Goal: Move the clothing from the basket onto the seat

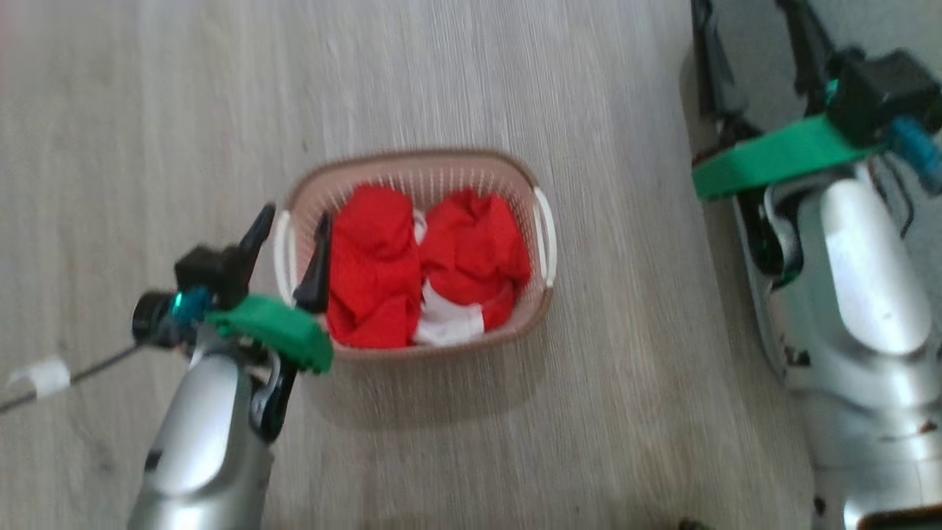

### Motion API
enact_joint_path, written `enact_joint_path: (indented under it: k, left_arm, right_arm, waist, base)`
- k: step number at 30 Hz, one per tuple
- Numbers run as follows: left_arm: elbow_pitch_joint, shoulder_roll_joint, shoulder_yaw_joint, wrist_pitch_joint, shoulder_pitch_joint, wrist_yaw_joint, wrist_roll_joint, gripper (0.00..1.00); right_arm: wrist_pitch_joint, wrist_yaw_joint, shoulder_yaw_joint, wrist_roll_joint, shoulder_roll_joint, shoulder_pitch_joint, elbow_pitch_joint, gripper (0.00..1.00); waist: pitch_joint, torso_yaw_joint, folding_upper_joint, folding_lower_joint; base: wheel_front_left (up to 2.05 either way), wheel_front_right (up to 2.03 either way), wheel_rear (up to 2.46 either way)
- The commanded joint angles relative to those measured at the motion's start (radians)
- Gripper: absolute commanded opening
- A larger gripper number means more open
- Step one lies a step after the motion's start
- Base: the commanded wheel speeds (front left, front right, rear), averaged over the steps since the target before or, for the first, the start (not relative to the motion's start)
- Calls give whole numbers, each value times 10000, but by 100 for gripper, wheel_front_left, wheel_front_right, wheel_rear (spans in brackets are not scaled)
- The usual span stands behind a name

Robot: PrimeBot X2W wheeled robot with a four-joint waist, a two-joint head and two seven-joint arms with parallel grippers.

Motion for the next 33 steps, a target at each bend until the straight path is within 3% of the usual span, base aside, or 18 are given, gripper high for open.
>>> enact_joint_path:
  k: [1,10,25,33]
  left_arm:
    - [-216,106,223,-95,-330,11,-7,100]
    - [1732,162,-1368,-95,-2374,-10,-557,100]
    - [6738,845,-2913,623,-5502,-12,-1100,100]
    - [7682,982,-3168,1299,-6567,531,-859,100]
  right_arm:
    - [-63,-2,199,-76,137,-274,-375,100]
    - [-63,-2,465,-150,197,-1599,-820,100]
    - [-63,-2,1286,823,201,-2564,-1321,100]
    - [-63,-2,1129,1218,202,-2337,-1399,100]
  waist:
    - [1128,-417,0,-3]
    - [3156,-947,0,-3]
    - [5237,-2200,0,-3]
    - [5732,-2519,0,-3]
  base:
    - [0,0,0]
    - [0,0,0]
    - [0,0,0]
    - [0,0,0]
